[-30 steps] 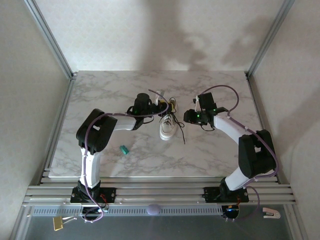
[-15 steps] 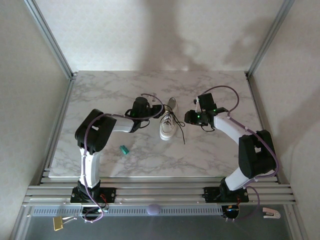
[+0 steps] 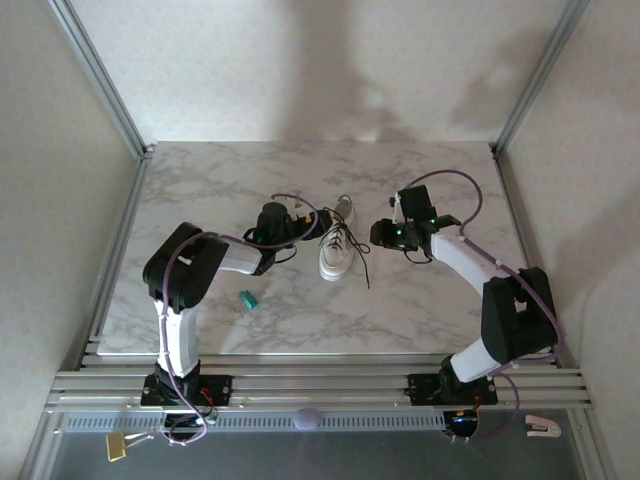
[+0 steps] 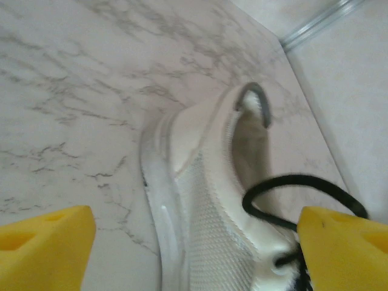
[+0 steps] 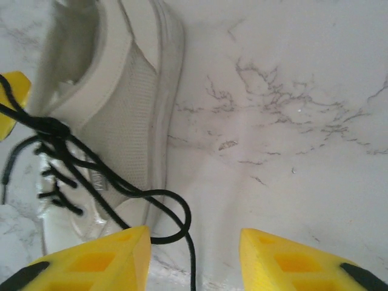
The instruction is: Tie the shoes
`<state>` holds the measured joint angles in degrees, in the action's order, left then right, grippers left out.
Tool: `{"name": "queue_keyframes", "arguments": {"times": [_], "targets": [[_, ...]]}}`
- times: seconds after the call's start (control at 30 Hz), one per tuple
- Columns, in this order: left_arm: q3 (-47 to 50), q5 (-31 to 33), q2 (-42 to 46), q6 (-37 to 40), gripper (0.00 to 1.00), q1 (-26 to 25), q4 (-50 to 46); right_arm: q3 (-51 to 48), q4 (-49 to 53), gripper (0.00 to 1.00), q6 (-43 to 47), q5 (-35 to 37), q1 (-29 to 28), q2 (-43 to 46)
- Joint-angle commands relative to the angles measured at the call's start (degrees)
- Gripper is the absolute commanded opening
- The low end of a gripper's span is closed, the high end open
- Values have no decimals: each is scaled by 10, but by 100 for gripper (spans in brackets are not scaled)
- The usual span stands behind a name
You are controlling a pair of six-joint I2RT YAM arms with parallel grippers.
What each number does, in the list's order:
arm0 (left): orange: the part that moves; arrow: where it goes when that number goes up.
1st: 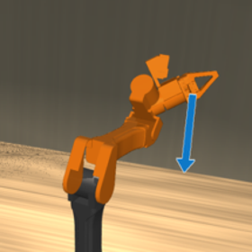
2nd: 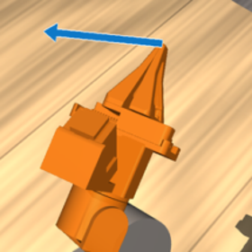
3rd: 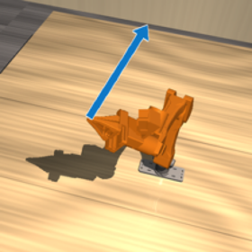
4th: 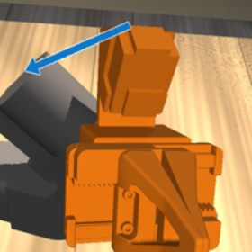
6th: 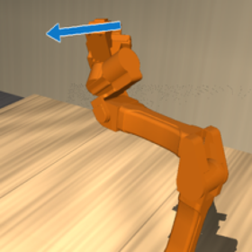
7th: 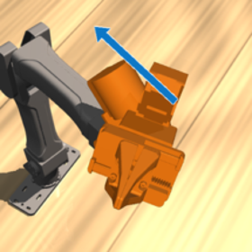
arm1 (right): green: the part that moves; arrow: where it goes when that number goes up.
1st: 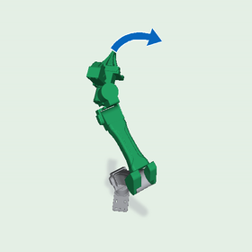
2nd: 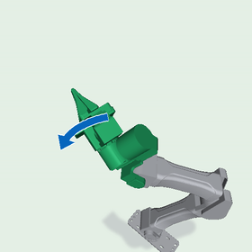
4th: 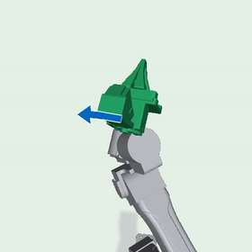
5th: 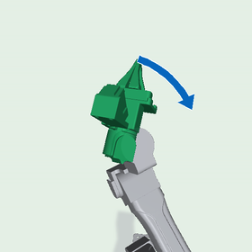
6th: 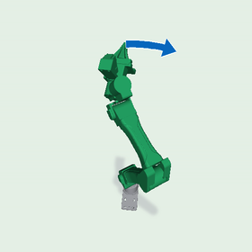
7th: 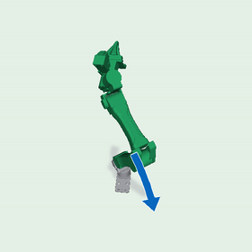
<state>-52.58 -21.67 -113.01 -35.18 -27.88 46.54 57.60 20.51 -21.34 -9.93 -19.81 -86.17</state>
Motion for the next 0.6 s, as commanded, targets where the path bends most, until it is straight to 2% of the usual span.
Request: {"name": "queue_keyframes", "arguments": {"times": [0.0,0.07,0.17,0.2,0.3,0.37,0.47,0.5,0.57], "targets": [[27,6,83,10,100,6,48,-12,-16,53,-4,23,-2,68],[53,20,124,29,100,6,50,-25,-35,66,-12,41,-2,108],[100,43,192,61,100,9,47,-53,-70,77,-22,75,-2,164],[117,56,216,75,100,9,45,-64,-81,80,-23,90,-2,182],[179,122,301,114,100,20,34,-97,-104,98,-26,164,-2,234],[216,192,366,141,100,32,13,-120,-119,99,-23,237,-1,256],[264,345,471,199,100,47,-32,-169,-164,99,-3,358,2,277],[279,384,503,221,100,57,-43,-187,-194,98,15,387,6,282],[301,416,551,247,100,89,-65,-222,-258,98,70,396,18,287]]}}
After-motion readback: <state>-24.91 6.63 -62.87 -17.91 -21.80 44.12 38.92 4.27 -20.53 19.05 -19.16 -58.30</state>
